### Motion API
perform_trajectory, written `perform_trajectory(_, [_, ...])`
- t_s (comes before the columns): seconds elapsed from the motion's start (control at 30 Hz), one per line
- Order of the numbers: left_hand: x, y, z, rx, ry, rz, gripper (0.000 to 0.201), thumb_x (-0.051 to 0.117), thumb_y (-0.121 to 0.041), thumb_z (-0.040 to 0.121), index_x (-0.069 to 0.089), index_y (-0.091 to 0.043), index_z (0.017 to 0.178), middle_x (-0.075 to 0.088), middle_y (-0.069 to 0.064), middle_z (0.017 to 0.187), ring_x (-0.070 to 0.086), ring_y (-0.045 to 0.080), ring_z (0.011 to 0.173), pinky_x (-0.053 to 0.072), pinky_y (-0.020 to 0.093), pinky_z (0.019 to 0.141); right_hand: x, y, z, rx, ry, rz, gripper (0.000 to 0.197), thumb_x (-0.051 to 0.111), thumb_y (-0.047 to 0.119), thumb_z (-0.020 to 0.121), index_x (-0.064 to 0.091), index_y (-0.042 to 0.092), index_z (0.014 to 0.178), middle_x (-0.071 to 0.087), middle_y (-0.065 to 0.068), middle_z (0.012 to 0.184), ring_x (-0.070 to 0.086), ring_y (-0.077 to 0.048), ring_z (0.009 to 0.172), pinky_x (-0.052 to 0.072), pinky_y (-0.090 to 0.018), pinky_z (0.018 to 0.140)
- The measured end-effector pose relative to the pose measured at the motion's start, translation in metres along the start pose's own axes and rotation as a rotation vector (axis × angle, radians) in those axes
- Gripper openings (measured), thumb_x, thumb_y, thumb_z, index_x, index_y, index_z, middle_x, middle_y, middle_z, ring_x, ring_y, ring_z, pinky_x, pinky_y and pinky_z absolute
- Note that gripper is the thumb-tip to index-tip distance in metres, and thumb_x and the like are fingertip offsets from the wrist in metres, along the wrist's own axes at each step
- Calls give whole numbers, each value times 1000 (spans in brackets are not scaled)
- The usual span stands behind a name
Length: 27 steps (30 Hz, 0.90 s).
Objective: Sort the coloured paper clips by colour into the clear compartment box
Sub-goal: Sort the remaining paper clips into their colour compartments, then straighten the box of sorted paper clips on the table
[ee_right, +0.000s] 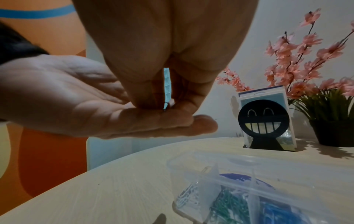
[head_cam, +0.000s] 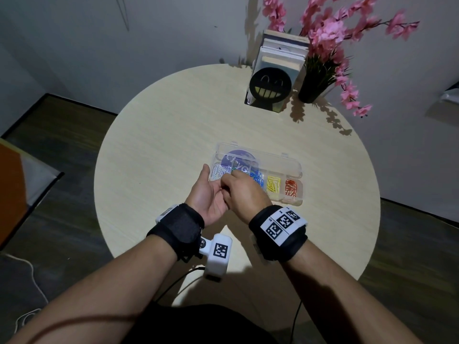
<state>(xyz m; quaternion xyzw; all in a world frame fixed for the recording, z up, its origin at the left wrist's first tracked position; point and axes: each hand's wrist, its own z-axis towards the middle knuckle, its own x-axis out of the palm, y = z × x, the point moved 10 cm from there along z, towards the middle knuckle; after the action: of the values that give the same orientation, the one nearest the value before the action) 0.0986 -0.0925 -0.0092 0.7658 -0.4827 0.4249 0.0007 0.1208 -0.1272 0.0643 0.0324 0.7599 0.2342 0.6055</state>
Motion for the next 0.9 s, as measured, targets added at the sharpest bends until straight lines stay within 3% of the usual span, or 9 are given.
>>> perform_trajectory(0.13, [-2, 2, 2, -11, -7, 25, 81, 14, -66, 93, 60, -1, 109, 58, 18, 95, 56, 24, 85, 46, 34, 78, 0, -2, 0, 7, 4, 25, 13, 50, 8, 86, 58, 7, 96, 53, -12, 92, 53, -29, 87, 41, -35, 65])
perform_trajectory(0.33, [4, 2, 0, -26, 31, 50, 79, 13, -66, 94, 59, -2, 109, 72, 14, 83, 71, 20, 78, 54, 35, 80, -4, -8, 0, -27, 32, 66, 10, 51, 10, 84, 59, 7, 89, 57, -13, 92, 55, -31, 88, 45, -39, 70])
perform_trajectory(0.47, [5, 4, 3, -48, 51, 58, 83, 16, -67, 93, 54, 0, 123, 67, 19, 99, 65, 25, 93, 48, 40, 92, -7, -10, -2, -53, 19, 59, 10, 51, 12, 85, 58, 7, 90, 57, -12, 92, 55, -30, 87, 46, -40, 71])
perform_trajectory(0.63, [8, 4, 8, -60, 76, 147, 80, 16, -65, 94, 58, -1, 116, 71, 17, 87, 69, 25, 84, 55, 37, 82, -16, -24, -2, -13, -44, 134, 10, 51, 9, 84, 60, 7, 90, 61, -9, 92, 56, -25, 85, 44, -35, 72])
perform_trajectory(0.73, [0, 0, 13, -34, 7, 179, 67, 24, -57, 97, 59, -2, 112, 71, 18, 95, 71, 26, 85, 57, 37, 80, -28, -54, -4, 104, -143, 256, 8, 55, 8, 83, 62, 9, 86, 65, -6, 85, 57, -21, 77, 43, -29, 68])
perform_trajectory(0.9, [-25, -32, 15, 92, -139, 247, 41, 35, -37, 101, 59, -5, 109, 69, 15, 99, 69, 20, 75, 56, 27, 64, -41, -149, -16, 487, -271, 365, 10, 55, 6, 81, 63, 12, 80, 62, -2, 74, 53, -13, 59, 39, -13, 52])
